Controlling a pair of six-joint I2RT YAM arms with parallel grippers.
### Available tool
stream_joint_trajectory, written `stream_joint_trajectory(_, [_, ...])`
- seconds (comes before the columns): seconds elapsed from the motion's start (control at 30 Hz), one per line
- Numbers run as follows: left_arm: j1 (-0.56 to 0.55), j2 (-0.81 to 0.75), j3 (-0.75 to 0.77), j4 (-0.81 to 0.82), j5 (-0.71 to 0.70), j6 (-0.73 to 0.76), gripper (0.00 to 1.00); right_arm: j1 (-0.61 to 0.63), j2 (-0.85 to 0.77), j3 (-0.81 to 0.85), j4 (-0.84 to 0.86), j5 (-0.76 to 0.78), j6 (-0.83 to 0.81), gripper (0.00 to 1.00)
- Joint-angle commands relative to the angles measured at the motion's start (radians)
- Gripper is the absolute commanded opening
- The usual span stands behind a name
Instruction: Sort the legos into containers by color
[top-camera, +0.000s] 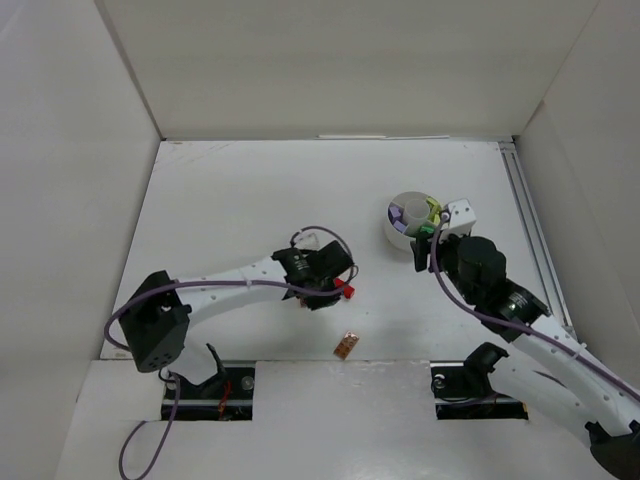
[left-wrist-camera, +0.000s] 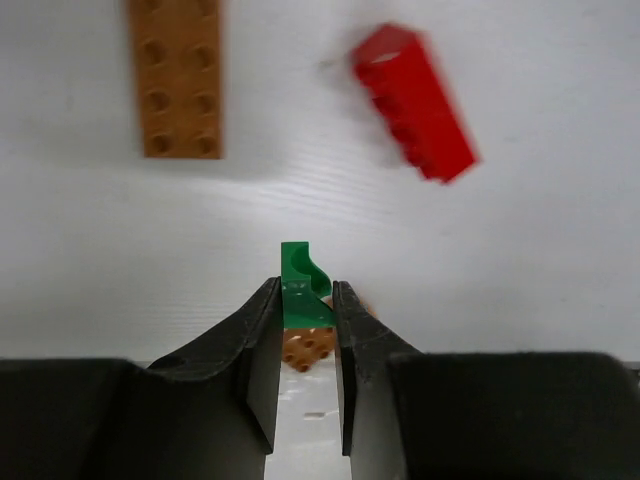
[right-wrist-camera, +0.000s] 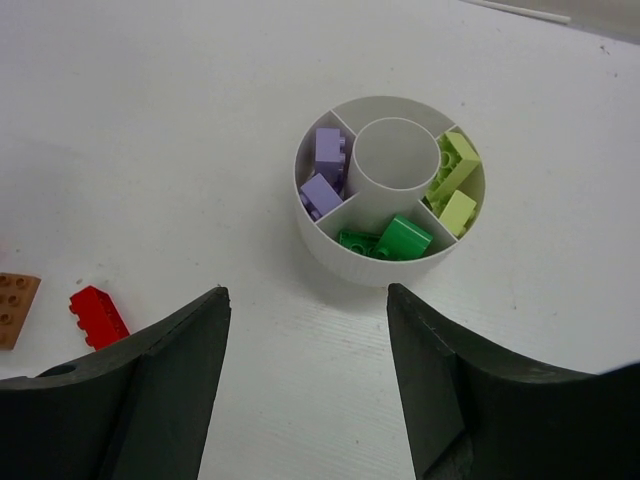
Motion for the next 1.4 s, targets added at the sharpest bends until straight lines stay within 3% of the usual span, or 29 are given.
stream_joint_trajectory(0.0, [-0.029, 0.073, 0.225, 0.002, -0.139, 0.177, 0.0, -0.007, -0.054, 0.05, -0.041, 0.038, 0.04, 0.7])
stream_joint_trajectory(0.17, [-0.049, 0.209, 0.445, 0.158, -0.202, 0.56, 0.0, -0.007, -0.15, 0.068, -0.09, 0.101, 0.1, 0.7])
stream_joint_trajectory(0.43, [-0.049, 0.393, 0.694, 0.372, -0.143, 0.78, 0.0, -0.016, -0.206, 0.069, -0.163, 0.19, 0.155, 0.71])
stream_joint_trajectory(0.73, [-0.027, 0.669, 1.055, 0.295, -0.106, 0.802, 0.0, -0.016, -0.215, 0.078, -0.193, 0.21, 0.164, 0.72])
stream_joint_trajectory(1.1, [-0.018, 0.678, 1.015, 0.32, -0.096, 0.774, 0.0, -0.016, -0.215, 0.078, -0.193, 0.228, 0.164, 0.74])
stream_joint_trajectory(1.37, [0.002, 0.713, 1.024, 0.32, -0.096, 0.753, 0.07, -0.016, -0.215, 0.078, -0.193, 0.219, 0.164, 0.74])
